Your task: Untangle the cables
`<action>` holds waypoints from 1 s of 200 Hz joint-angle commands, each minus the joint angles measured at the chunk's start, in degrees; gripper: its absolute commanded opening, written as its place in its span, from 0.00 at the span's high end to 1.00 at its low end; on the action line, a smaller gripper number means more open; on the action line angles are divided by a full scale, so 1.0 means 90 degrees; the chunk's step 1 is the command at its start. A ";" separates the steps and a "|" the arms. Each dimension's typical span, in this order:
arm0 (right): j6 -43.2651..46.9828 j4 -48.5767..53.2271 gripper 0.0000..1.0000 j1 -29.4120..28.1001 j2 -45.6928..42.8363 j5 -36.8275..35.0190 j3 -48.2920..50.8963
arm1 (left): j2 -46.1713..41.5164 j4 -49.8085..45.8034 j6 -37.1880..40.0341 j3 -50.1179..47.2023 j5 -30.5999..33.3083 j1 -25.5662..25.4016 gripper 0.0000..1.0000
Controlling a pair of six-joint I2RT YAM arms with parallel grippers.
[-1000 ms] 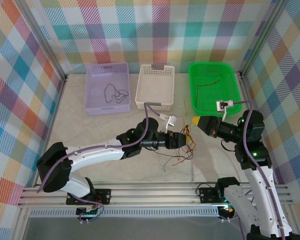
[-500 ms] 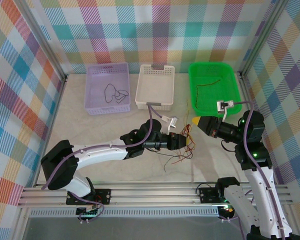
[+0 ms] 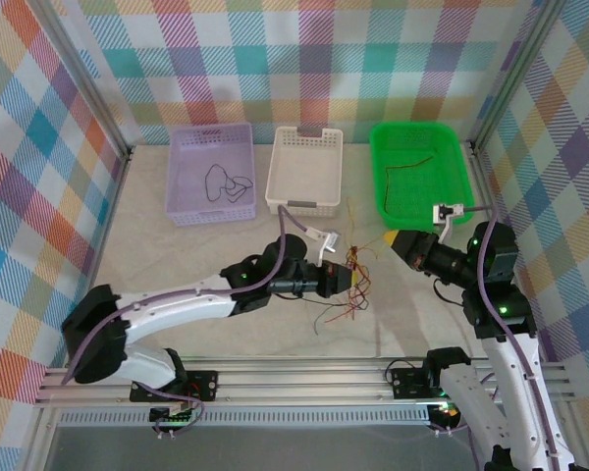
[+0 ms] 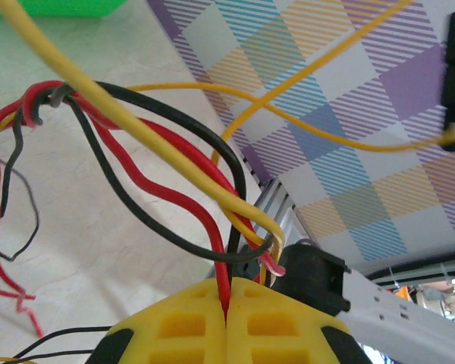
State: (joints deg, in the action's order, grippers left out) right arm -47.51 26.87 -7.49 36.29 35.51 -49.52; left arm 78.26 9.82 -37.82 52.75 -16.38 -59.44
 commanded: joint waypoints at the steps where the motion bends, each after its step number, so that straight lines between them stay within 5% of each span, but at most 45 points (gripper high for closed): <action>1: 0.0283 0.0623 1.00 -0.0017 -0.0039 -0.0970 -0.0066 | -0.0731 -0.1101 0.0529 -0.0196 0.0213 0.0176 1.00; 56: 0.0470 0.1136 1.00 0.0050 -0.0029 -0.2234 -0.0161 | -0.2016 -0.3225 0.1044 -0.0499 0.0142 0.0707 1.00; 119: 0.0928 0.1869 1.00 0.0180 0.0153 -0.3037 -0.0708 | -0.2999 -0.4456 0.1194 -0.0459 0.0751 0.1066 1.00; 200: 0.1774 0.3421 1.00 0.0304 0.0386 -0.4475 -0.2257 | -0.3354 -0.6574 0.1498 0.0516 0.1600 0.2654 1.00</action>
State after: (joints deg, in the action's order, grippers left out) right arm -35.16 52.47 -6.22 38.79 4.75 -65.10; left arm 48.38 -37.50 -26.89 53.65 -7.99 -40.71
